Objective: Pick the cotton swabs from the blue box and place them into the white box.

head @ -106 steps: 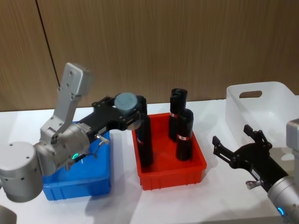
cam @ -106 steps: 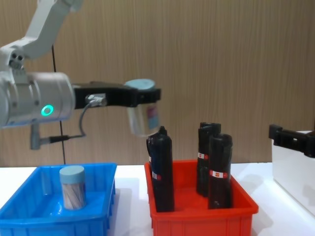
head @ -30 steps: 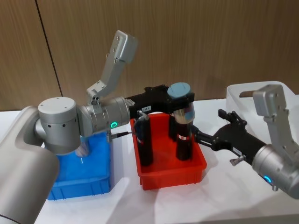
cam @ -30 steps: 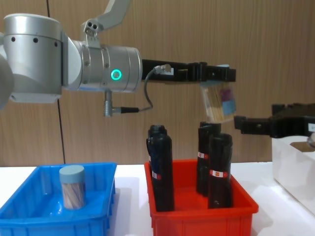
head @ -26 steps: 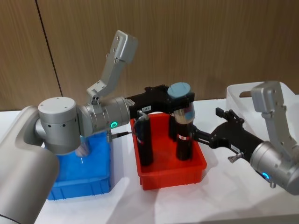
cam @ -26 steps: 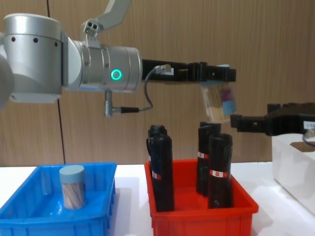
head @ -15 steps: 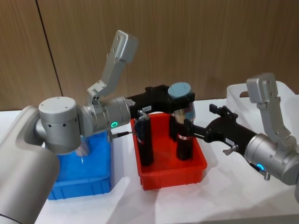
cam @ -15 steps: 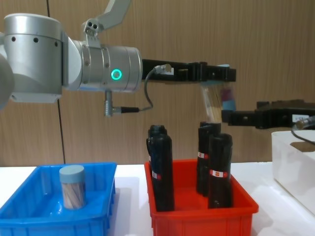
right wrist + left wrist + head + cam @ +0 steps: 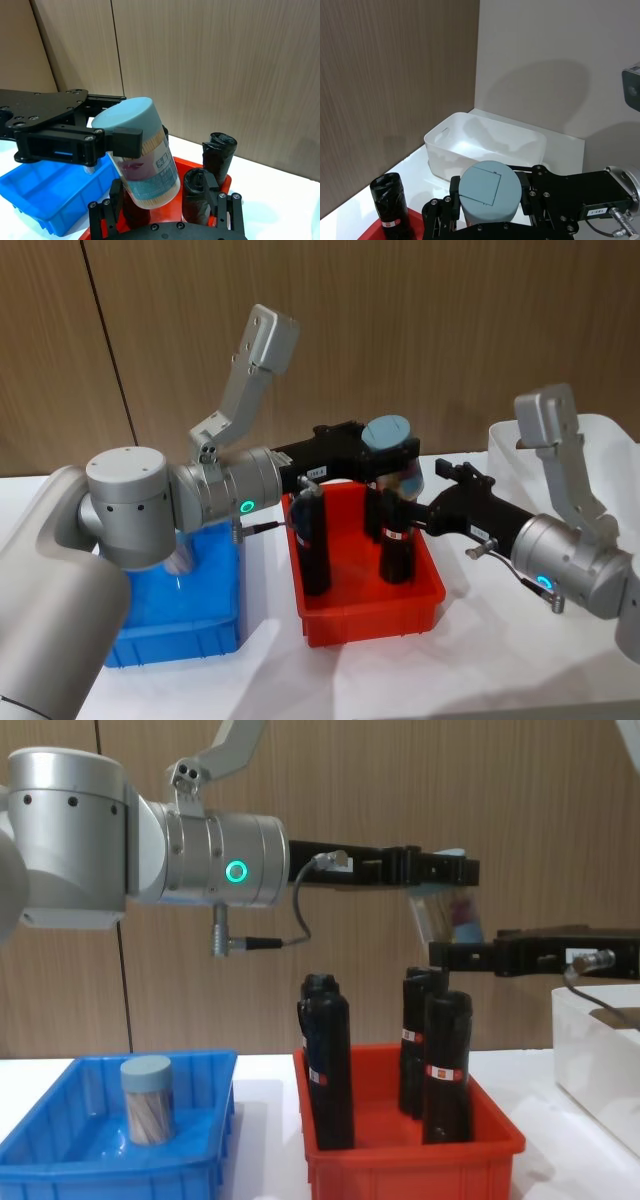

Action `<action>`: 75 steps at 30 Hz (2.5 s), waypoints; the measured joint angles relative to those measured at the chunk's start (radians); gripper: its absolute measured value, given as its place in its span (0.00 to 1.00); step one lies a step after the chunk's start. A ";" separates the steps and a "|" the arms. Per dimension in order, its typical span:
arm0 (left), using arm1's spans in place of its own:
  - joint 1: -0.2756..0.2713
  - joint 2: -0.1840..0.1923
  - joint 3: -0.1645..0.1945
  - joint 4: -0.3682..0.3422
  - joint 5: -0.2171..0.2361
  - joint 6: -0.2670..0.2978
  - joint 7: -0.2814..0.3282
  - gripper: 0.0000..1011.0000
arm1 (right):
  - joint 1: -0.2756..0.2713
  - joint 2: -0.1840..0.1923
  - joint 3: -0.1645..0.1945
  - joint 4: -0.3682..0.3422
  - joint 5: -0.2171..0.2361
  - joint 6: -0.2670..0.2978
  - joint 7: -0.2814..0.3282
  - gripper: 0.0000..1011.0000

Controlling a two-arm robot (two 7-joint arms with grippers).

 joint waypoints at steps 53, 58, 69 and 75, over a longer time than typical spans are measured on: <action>0.000 0.000 0.000 0.000 0.002 0.001 0.000 0.87 | 0.048 -0.018 -0.029 0.016 -0.002 -0.028 0.025 0.66; 0.000 0.000 0.000 0.000 0.002 0.001 0.000 0.98 | 0.048 -0.018 -0.029 0.016 -0.001 -0.029 0.021 0.65; 0.000 0.000 0.000 0.000 0.001 0.001 0.000 0.99 | 0.049 -0.015 -0.029 0.017 0.006 -0.035 0.011 0.65; 0.000 0.000 0.000 0.000 0.000 0.000 0.000 0.99 | 0.049 -0.014 -0.029 0.024 0.008 -0.039 0.006 0.65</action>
